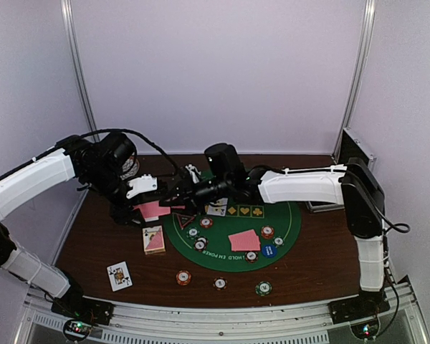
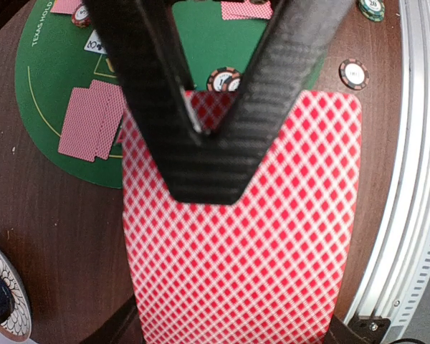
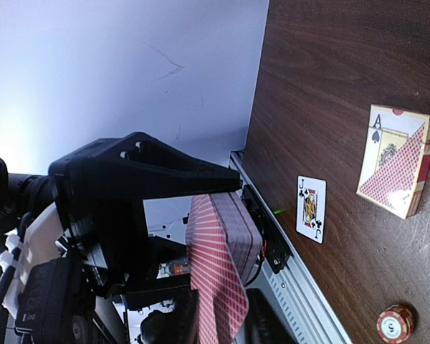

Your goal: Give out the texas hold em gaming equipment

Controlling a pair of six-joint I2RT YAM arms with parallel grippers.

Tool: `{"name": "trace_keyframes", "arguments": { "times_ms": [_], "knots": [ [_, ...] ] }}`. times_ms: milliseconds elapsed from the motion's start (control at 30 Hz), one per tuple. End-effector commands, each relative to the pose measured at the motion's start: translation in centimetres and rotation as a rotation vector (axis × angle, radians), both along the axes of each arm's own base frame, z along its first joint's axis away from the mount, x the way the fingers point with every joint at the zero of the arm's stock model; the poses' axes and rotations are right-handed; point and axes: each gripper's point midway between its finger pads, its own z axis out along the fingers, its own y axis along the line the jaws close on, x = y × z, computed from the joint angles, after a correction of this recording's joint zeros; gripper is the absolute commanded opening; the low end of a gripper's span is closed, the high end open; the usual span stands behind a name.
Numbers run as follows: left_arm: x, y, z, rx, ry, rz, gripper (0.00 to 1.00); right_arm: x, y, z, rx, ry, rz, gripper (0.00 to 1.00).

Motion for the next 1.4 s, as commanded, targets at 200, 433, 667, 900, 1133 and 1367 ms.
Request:
{"name": "trace_keyframes", "arguments": {
  "times_ms": [200, 433, 667, 900, 1133, 1367],
  "knots": [
    [0.3, -0.6, 0.8, -0.032, -0.025, -0.011, 0.21, 0.1, -2.8, 2.7, -0.011, -0.066, 0.001, 0.0],
    [0.4, -0.5, 0.8, -0.026, -0.03, -0.012, 0.21, 1.6, -6.4, 2.6, -0.091, -0.114, 0.002, 0.0],
    [0.4, -0.4, 1.3, -0.021, -0.03, -0.015, 0.21, 4.5, -12.9, 3.1, -0.471, -0.455, -0.016, 0.0],
    [0.3, -0.2, 0.8, -0.01, -0.02, -0.012, 0.21, 8.7, -19.0, 1.6, -0.899, -0.714, -0.068, 0.0],
    [0.2, -0.2, 1.0, -0.02, -0.026, -0.015, 0.21, 10.6, -20.2, -0.5, -1.146, -0.926, -0.022, 0.0],
    [0.0, 0.1, 0.6, -0.01, -0.019, -0.013, 0.21, 12.9, -20.6, -2.9, -1.475, -1.181, 0.074, 0.0]
  ]
}}
